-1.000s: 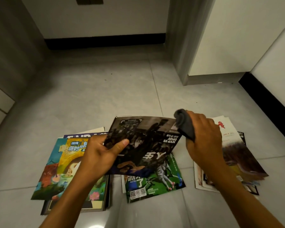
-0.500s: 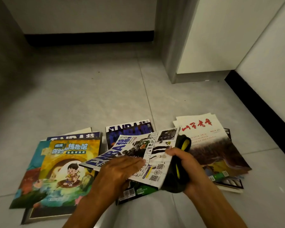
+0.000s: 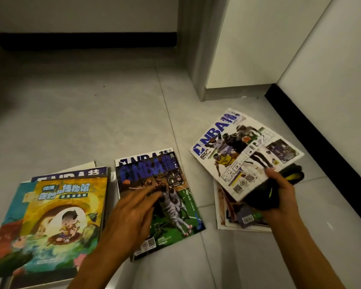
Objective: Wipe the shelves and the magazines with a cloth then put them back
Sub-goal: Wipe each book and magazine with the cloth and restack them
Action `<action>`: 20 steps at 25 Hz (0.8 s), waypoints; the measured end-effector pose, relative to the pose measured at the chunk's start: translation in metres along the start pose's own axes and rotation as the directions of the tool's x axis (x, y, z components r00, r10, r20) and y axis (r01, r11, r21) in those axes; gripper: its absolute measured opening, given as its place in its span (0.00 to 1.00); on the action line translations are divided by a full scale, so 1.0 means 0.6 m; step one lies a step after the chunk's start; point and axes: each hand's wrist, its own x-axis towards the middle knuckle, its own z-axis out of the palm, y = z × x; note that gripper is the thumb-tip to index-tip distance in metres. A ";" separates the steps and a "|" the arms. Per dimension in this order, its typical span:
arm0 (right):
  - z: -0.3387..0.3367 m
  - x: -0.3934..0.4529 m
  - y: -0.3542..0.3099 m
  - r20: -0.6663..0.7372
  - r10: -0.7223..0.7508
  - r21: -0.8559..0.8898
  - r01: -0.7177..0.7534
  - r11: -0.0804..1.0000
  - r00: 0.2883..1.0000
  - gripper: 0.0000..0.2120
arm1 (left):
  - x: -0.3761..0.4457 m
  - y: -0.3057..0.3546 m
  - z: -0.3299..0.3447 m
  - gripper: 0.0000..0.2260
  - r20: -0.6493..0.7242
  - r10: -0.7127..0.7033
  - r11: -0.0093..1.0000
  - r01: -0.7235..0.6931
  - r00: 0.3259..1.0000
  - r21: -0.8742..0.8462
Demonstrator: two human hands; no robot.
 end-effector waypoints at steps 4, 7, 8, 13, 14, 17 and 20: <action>-0.092 0.064 0.040 -0.413 0.001 -0.206 -0.094 0.974 0.911 0.23 | -0.023 -0.010 0.028 0.23 0.116 -0.044 0.999 0.044 0.992 0.002; -0.103 0.074 0.057 -0.513 -0.102 -0.348 -0.098 0.933 0.852 0.26 | -0.031 -0.016 0.035 0.19 0.134 -0.082 0.997 0.083 0.988 -0.004; -0.102 0.070 0.056 -0.526 -0.141 -0.370 -0.076 0.926 0.839 0.27 | -0.033 -0.017 0.036 0.20 0.141 -0.106 0.994 0.107 0.984 0.002; -0.061 -0.019 0.072 -0.416 -0.298 -0.480 0.071 0.874 0.859 0.31 | -0.048 -0.021 0.053 0.19 0.227 -0.357 0.932 0.363 0.906 0.016; -0.042 -0.044 0.087 -0.290 -0.276 -0.535 0.085 0.841 0.916 0.31 | -0.058 -0.024 0.064 0.21 0.249 -0.444 0.889 0.458 0.861 0.004; 0.021 -0.077 0.149 0.207 -0.186 -0.729 0.278 0.625 0.960 0.25 | -0.081 -0.025 0.092 0.30 0.246 -0.598 0.782 0.623 0.763 -0.033; 0.086 -0.046 0.198 0.625 -0.277 -0.754 0.656 0.028 0.730 0.22 | -0.083 -0.026 0.098 0.33 0.207 -0.654 0.736 0.675 0.728 -0.051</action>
